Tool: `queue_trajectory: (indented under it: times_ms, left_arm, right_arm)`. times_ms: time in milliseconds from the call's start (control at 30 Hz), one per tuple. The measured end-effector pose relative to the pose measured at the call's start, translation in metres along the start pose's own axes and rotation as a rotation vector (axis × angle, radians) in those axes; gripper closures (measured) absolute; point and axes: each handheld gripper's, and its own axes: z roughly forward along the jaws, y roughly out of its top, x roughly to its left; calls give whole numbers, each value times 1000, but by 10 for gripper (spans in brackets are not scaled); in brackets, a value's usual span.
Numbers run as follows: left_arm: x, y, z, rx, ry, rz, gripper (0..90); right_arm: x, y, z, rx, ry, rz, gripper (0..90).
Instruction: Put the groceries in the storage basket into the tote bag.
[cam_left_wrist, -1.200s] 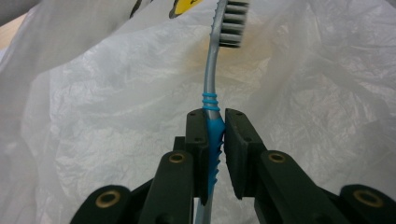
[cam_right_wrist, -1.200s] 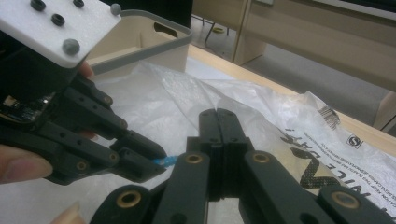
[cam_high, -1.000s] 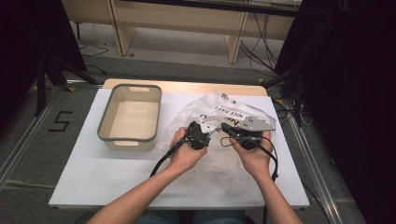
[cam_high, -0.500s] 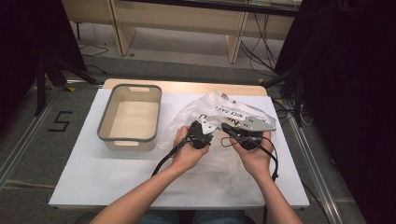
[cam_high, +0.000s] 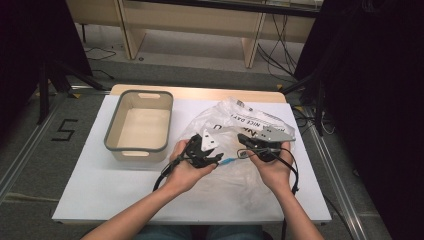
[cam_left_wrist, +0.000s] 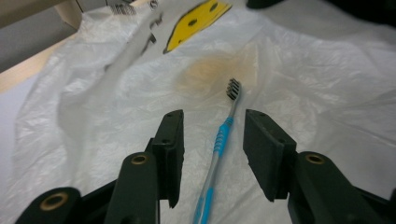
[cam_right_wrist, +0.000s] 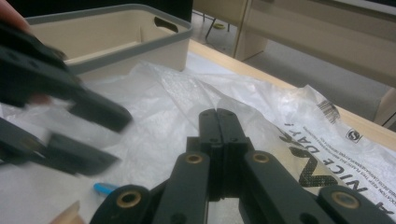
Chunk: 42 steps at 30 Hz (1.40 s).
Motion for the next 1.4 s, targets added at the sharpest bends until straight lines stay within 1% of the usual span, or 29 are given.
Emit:
queue_trajectory:
  times_ms: [167, 267, 333, 400, 433, 500, 567, 633, 833, 1033, 1133, 1233, 1267, 1300, 1333, 1400]
  left_arm:
    - [6, -4, -30, -42, 14, -33, 604]
    - [10, -8, -41, -57, 39, -37, 611]
    - [15, -12, -44, -56, 63, -38, 613]
    - [20, -15, -44, -42, 86, -45, 615]
    - [23, -17, -44, -31, 103, -58, 614]
    - [28, -20, -44, -13, 119, -85, 619]
    - [32, -23, -45, 3, 131, -99, 620]
    - [35, -26, -46, 8, 131, -111, 623]
    - [38, -35, -43, 34, 112, -143, 649]
    - [40, -40, -38, 51, 114, -140, 653]
    - [41, -42, -34, 57, 116, -145, 657]
    - [40, -46, -30, 70, 111, -142, 664]
    - [40, -47, -29, 76, 108, -140, 665]
    - [39, -47, -28, 79, 108, -134, 666]
    - [38, -48, -27, 76, 103, -135, 667]
    - [38, -49, -26, 77, 101, -124, 666]
  right_arm:
    - [2, -4, -1, 31, 16, -4, 900]
    - [4, -7, -2, 58, 35, -7, 900]
    - [6, -10, -1, 91, 61, -8, 900]
    - [8, -15, 0, 130, 84, -2, 900]
    - [8, -17, 1, 148, 95, -3, 900]
    - [9, -22, 3, 184, 116, 0, 900]
    - [10, -25, 4, 215, 138, -5, 900]
    - [11, -28, 6, 254, 167, -6, 900]
    - [14, -39, 12, 354, 227, -4, 900]
    - [16, -51, 18, 443, 282, -1, 899]
    - [17, -55, 18, 472, 292, 2, 886]
    - [17, -55, 18, 478, 310, -7, 821]
    - [18, -55, 16, 478, 313, 2, 796]
    - [17, -54, 15, 460, 304, 6, 761]
    - [17, -52, 12, 442, 292, 25, 729]
    - [13, -47, 6, 386, 267, 43, 681]
